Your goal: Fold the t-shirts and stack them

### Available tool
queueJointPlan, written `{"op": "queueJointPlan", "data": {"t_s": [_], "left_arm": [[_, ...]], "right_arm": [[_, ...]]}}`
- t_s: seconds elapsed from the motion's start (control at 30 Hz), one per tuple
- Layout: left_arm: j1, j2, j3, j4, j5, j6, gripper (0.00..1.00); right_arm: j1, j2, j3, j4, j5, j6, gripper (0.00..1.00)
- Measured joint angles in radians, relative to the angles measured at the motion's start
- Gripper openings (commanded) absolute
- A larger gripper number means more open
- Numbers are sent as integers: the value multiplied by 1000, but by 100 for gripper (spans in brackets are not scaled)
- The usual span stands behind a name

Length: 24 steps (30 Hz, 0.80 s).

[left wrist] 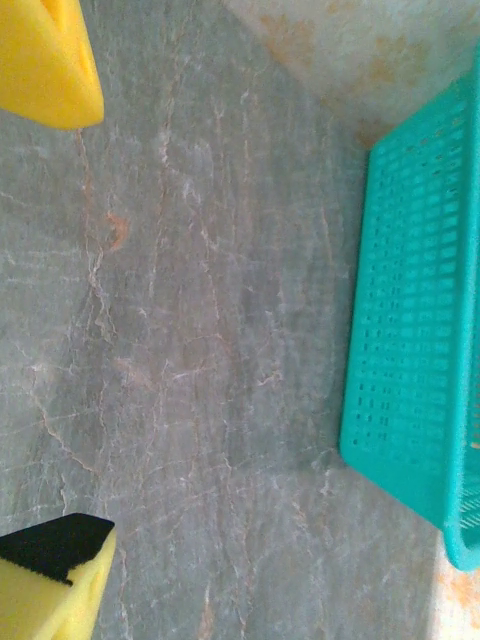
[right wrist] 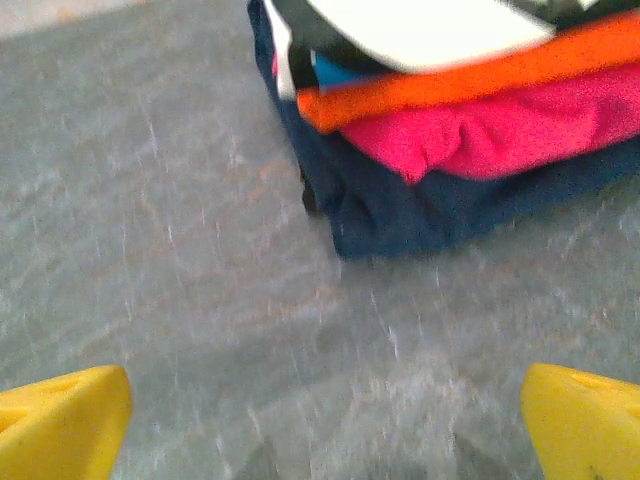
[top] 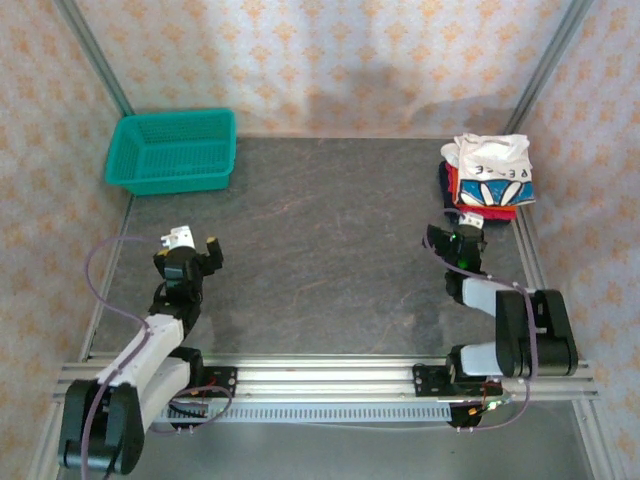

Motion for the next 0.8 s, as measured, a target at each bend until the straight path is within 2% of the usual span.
{"op": "queueJointPlan", "data": {"t_s": [0.17,0.43,0.8], "left_arm": [[27,219,2,229,69,11,100],[48,526,180,319,182,46,100],[4,565,197,357,183,88,100]], "right_arm": [[-15,137,-16,225,-2,-1,99],[-18,150,-26,272,-32,-17,99],[-17,150,-15,272,-35,-23,99]]}}
